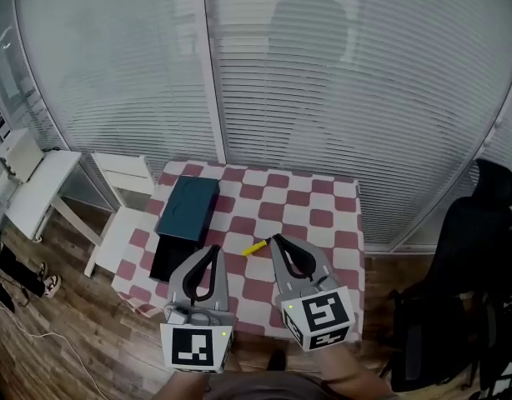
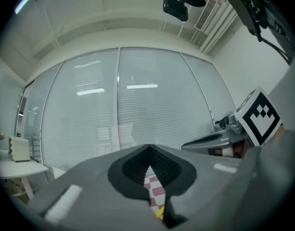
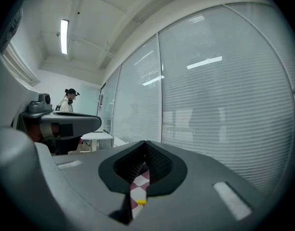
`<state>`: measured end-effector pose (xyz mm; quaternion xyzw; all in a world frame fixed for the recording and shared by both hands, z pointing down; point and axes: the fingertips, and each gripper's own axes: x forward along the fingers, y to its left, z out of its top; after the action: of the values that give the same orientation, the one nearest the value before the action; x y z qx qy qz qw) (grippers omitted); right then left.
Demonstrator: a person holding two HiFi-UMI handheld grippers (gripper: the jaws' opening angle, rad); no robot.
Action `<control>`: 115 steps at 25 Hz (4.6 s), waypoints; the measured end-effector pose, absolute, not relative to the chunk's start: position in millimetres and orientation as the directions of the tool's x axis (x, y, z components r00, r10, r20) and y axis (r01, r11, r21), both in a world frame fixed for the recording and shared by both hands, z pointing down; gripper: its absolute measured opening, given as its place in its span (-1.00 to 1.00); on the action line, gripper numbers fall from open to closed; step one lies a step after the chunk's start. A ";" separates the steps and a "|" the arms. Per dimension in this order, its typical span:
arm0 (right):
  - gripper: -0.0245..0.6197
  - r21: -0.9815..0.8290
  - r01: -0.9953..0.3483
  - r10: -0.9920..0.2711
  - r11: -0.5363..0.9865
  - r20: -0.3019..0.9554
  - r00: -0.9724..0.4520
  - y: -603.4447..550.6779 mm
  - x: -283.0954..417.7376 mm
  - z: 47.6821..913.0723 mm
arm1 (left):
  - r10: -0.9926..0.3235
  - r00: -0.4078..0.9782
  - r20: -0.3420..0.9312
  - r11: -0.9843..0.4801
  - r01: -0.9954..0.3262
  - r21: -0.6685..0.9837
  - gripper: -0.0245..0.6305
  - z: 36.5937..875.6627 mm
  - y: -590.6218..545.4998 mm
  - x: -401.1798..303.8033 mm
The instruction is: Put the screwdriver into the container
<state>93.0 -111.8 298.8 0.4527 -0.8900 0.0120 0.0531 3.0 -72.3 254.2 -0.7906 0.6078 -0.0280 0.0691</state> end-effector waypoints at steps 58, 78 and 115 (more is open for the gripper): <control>-0.15 -0.044 -0.997 -0.763 0.066 0.642 -0.079 -197.7 40.1 566.8 | -0.749 0.613 0.252 -0.621 -0.782 0.056 -0.92 408.8 -244.5 -62.7; -0.38 -0.063 -0.994 -0.719 0.089 0.686 -0.108 -172.1 56.1 569.5 | -0.731 0.641 0.232 -0.648 -0.759 0.057 -0.92 397.4 -226.2 -35.9; -0.66 -0.040 -0.969 -0.876 0.245 0.419 -0.239 -182.2 84.4 429.7 | -0.848 0.523 0.090 -0.528 -0.847 -0.053 -0.92 322.3 -180.5 -29.6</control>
<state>84.4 -182.2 429.7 0.5964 -0.7733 0.1471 0.1572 -29.6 -180.5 322.3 -0.8726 0.4856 -0.0525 0.0012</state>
